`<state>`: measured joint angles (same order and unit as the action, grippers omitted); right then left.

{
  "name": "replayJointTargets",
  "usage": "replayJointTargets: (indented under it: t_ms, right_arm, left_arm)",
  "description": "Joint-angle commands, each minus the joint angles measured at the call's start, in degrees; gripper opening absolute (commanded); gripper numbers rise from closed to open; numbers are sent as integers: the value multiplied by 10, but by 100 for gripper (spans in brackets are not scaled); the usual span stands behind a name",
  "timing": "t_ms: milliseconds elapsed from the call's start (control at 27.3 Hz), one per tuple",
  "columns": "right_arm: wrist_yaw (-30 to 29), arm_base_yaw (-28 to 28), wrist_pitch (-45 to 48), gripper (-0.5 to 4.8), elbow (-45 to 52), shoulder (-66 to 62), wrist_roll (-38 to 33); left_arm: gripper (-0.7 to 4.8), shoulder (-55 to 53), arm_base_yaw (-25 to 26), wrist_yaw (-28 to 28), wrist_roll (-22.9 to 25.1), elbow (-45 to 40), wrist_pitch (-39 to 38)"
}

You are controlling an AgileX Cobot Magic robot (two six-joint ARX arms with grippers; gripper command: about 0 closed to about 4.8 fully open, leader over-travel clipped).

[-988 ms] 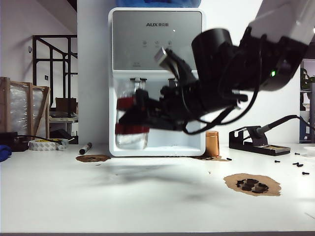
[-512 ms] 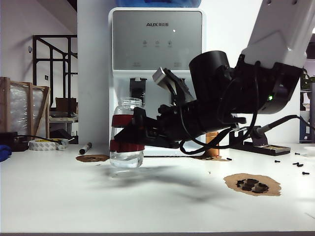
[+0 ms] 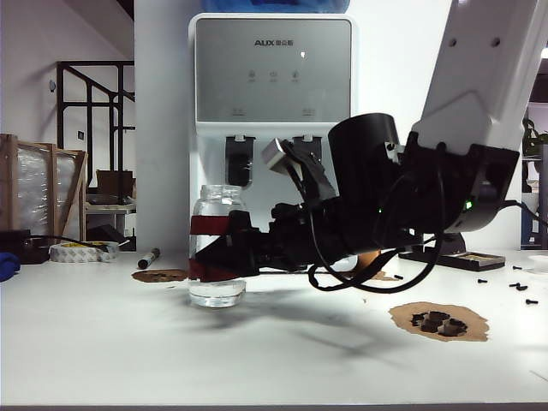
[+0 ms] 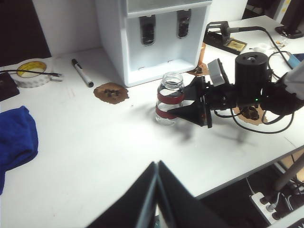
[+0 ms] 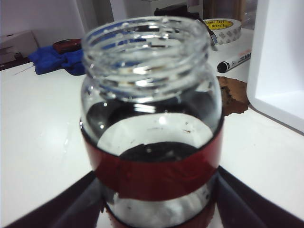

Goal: Pick up the water bottle with two loops of red belts, then reach the front water dispenser and gently press the gray-black baffle horizontally to get a little water.

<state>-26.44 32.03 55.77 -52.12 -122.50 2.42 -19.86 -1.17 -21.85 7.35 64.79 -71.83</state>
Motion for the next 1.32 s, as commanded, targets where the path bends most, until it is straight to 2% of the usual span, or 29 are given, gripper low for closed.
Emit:
replayJointTargets:
  t_ms: [37, 183, 256, 293, 366, 403, 476, 549, 659, 915, 1098, 1281, 1318]
  right_arm:
    - [-1, 6, 16, -4, -3, 1, 1]
    - [-1, 6, 22, 16, -3, 1, 0]
    - [-2, 6, 20, 87, -3, 1, 0]
    - [-2, 6, 20, 141, -3, 1, 0]
    - [-2, 6, 20, 304, -3, 2, -7]
    - [-2, 6, 20, 346, -3, 2, -7]
    - [-2, 6, 20, 386, -3, 2, -9]
    - [-6, 6, 21, 389, -3, 2, -12]
    - [-5, 6, 22, 479, -3, 3, -24]
    - [-6, 6, 15, 479, -2, 12, -46]
    - [-6, 4, -107, 478, 5, 58, -53]
    - [11, 3, -192, 474, 30, 127, -9]
    - [22, 3, -209, 458, 45, 150, 5]
  left_arm:
    - [-4, -1, -12, -2, 3, 3, 2]
    - [-5, -1, -32, -2, 3, 3, 2]
    - [-5, -1, -42, -2, 3, 3, 2]
    - [-5, -1, -46, -2, 3, 3, 2]
    - [-5, -1, -54, 0, 3, 3, 2]
    - [-4, -1, -54, 3, 3, 3, 2]
    - [-4, -1, -54, 16, 3, 3, 1]
    - [-4, -1, -54, 19, 3, 3, 1]
    - [-5, -1, -54, 42, 2, 2, 1]
    - [-4, -1, -54, 63, 1, 2, 1]
    - [-4, 0, -54, 77, -4, 2, 2]
    - [-5, 0, -54, 78, -13, 1, 4]
    - [-5, 0, -54, 83, -22, -2, 9]
